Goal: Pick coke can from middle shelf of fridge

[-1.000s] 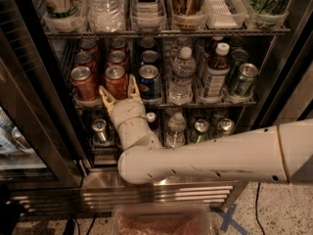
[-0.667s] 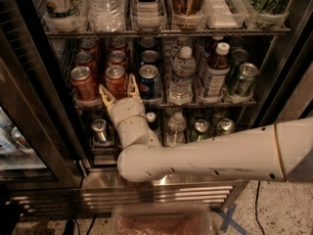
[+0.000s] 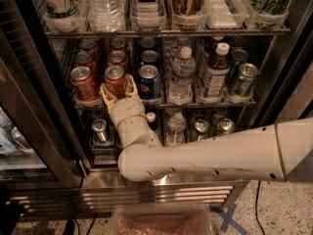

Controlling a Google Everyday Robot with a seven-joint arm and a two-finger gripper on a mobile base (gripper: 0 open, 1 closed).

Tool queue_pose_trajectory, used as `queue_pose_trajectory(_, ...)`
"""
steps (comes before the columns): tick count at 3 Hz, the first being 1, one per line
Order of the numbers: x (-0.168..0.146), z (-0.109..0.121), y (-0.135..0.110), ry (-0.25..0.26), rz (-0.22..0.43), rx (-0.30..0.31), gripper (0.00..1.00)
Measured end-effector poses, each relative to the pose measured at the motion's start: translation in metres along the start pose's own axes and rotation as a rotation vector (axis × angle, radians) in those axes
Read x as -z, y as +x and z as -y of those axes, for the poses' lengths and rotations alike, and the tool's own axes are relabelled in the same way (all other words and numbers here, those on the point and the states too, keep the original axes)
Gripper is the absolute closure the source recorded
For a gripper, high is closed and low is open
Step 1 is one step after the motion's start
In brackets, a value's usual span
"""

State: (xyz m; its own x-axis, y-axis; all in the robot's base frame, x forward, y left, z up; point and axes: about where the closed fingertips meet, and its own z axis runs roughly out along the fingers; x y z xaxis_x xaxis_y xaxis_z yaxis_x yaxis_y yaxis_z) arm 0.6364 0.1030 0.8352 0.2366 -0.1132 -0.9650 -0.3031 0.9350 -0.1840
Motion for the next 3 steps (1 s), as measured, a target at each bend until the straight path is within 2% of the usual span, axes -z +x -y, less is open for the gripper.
queue_pose_trajectory(1,0.0,0.0,0.0,0.0,0.0,0.0,0.96)
queue_pose_trajectory(2,0.0,0.0,-0.0001,0.0,0.0,0.0,1.0)
queue_pose_trajectory(3,-0.0001,-0.0002,-0.0006,-0.002,0.001,0.0,1.0)
